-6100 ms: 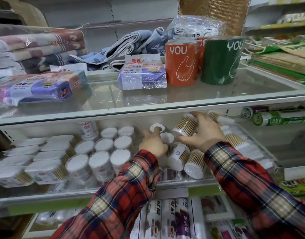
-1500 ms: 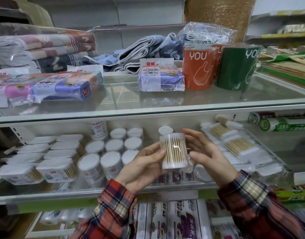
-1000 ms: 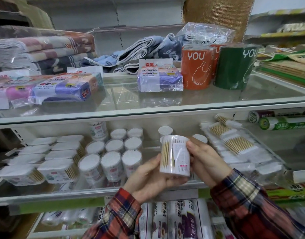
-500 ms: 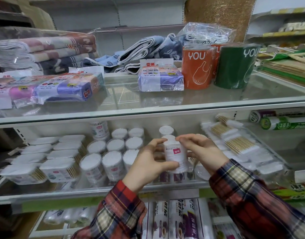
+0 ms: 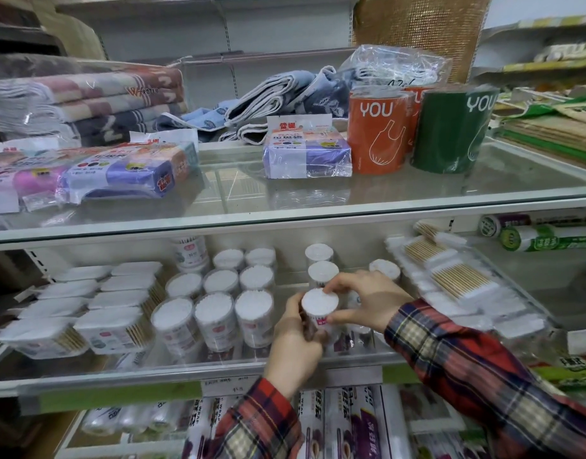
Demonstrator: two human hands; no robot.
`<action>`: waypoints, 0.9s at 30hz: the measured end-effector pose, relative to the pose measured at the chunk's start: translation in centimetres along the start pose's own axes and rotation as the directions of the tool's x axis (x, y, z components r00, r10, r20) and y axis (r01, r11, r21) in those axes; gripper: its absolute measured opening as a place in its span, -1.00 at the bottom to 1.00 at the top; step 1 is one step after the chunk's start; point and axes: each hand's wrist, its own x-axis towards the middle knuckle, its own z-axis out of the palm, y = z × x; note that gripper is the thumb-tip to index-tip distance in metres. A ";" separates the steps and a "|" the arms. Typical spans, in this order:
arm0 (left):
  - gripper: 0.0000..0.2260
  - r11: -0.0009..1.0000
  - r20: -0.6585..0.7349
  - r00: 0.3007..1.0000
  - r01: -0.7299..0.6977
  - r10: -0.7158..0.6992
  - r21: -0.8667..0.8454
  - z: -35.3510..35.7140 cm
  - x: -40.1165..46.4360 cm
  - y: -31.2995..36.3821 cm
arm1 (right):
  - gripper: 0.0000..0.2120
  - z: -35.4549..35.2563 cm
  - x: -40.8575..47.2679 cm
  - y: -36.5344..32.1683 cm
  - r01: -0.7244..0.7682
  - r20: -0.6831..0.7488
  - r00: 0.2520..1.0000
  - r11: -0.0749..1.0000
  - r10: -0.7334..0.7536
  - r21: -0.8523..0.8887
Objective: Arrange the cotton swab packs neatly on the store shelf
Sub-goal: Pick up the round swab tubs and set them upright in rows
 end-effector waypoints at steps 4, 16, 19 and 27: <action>-0.50 0.999 -0.036 0.999 0.034 -0.033 0.033 0.5 0.8 -0.8 | -0.57 0.4 0.4 0.0 -0.022 -0.011 1.000 0.977 0.020 -0.214; -0.48 0.982 -0.091 0.993 0.089 -0.075 0.165 0.8 2.3 -0.3 | -0.67 -3.6 1.2 3.5 -0.148 -0.095 0.987 0.974 0.133 -0.171; -0.46 0.981 -0.080 0.993 0.096 -0.083 0.171 0.8 2.2 -0.1 | -0.61 -5.3 1.6 4.8 -0.182 -0.068 0.983 0.957 0.171 -0.226; -0.39 0.981 -0.101 0.992 0.090 -0.074 0.174 1.0 1.7 -0.3 | -0.40 -3.5 0.7 2.4 -0.160 0.163 0.964 0.948 0.210 -0.276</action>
